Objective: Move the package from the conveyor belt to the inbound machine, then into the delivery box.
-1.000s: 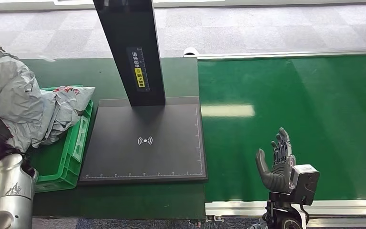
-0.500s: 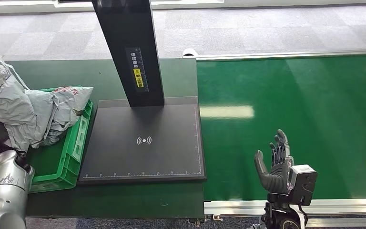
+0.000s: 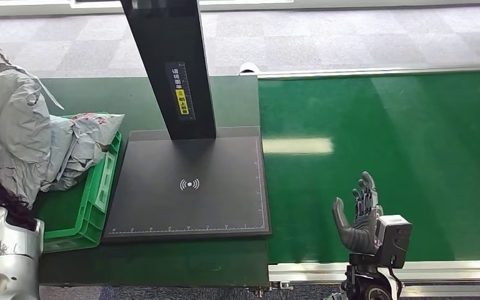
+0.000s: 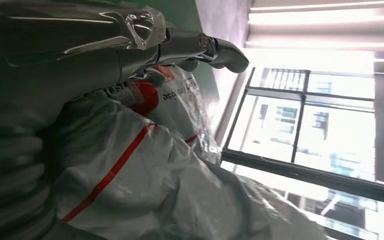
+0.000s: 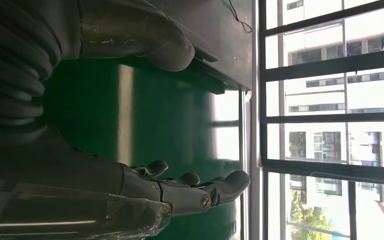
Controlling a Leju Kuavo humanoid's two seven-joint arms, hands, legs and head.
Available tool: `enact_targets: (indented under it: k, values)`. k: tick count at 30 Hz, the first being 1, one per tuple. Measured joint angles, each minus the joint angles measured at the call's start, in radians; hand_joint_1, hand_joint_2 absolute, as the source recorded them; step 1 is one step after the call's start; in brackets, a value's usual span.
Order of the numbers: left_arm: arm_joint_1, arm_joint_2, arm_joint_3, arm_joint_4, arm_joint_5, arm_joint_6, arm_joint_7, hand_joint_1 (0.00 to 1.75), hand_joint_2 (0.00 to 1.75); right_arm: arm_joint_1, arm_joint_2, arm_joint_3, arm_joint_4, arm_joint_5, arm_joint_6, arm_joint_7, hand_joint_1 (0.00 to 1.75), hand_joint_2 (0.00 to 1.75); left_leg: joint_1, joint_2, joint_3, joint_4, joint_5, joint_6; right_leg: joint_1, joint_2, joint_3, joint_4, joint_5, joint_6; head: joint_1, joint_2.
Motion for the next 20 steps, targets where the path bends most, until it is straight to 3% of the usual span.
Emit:
enact_targets:
  k: [7, 15, 20]
  values:
    - [0.159, -0.086, -0.081, -0.397, 0.08, 0.024, -0.007, 0.0, 1.75, -0.004, 0.0, -0.002, 0.018, 0.001, -0.011, 0.0, 0.0, 1.75, 0.0, 0.0, -0.005, 0.0, 0.0, 0.0, 0.0, 0.0, -0.004, 0.0, 0.0, 0.0, 0.0, 0.0]
    - [0.241, -0.134, -0.121, -0.632, 0.093, 0.021, -0.028, 0.0, 1.75, -0.005, 0.002, -0.005, 0.028, 0.002, -0.013, 0.0, 0.0, 1.75, 0.0, 0.0, -0.005, 0.0, 0.0, 0.0, 0.0, 0.0, -0.005, 0.0, 0.0, 0.0, 0.0, 0.0]
    - [0.329, -0.219, -0.129, -0.871, 0.083, -0.035, -0.033, 0.0, 1.75, -0.016, 0.005, -0.007, 0.04, 0.009, -0.014, 0.004, 0.0, 1.75, 0.0, 0.003, -0.006, 0.0, -0.001, 0.0, 0.0, 0.003, -0.006, 0.0, 0.0, 0.0, 0.0, 0.0]
